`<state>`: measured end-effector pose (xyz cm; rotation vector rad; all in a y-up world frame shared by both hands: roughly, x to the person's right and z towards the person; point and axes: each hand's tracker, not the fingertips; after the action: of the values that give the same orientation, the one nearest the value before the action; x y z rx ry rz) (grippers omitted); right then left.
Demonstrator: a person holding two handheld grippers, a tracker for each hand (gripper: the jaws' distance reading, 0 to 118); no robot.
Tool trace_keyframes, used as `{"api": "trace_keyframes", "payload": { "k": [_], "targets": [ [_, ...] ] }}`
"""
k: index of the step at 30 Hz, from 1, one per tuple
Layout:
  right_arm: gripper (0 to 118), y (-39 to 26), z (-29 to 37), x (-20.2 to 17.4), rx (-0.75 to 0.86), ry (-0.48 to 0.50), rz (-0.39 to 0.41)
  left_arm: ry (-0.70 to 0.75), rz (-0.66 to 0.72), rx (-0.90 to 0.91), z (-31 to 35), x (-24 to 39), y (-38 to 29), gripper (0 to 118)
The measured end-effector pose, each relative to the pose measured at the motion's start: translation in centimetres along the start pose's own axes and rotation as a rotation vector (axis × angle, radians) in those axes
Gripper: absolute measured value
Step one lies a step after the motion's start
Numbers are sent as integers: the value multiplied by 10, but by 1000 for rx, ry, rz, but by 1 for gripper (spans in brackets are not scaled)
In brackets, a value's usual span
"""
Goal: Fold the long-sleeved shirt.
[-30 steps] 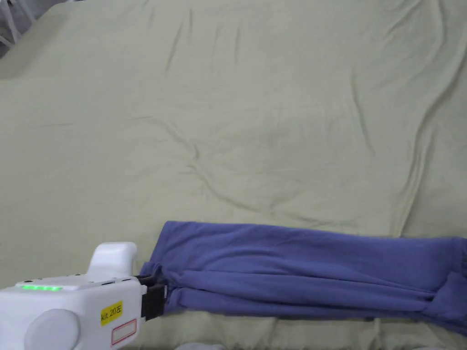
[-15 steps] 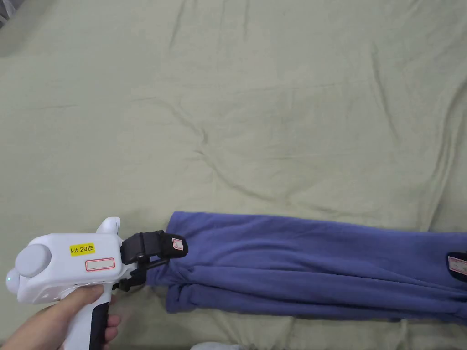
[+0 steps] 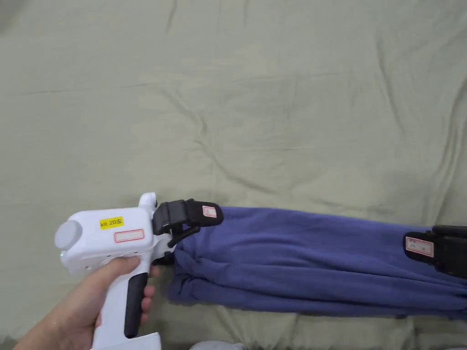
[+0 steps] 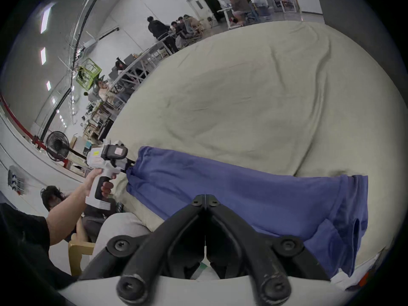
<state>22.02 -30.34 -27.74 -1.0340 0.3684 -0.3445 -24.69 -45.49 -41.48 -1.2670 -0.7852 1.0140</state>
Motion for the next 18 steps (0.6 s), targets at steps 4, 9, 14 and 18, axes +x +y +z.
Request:
{"api": "trace_keyframes", "payload": {
  "k": [4, 9, 14, 18],
  "targets": [
    [0, -1, 1, -3, 9, 0, -3, 37, -49, -30, -15, 11, 1, 118],
    [0, -2, 3, 0, 25, 6, -36, 105, -56, 3, -8, 17, -10, 69],
    [0, -3, 10, -2, 47, 1, -46, 142, 35, 12, 0, -15, -35, 2],
    [0, -2, 22, -7, 71, -4, -47, 22, 136, 175, 31, -20, -37, 2]
  ]
}}
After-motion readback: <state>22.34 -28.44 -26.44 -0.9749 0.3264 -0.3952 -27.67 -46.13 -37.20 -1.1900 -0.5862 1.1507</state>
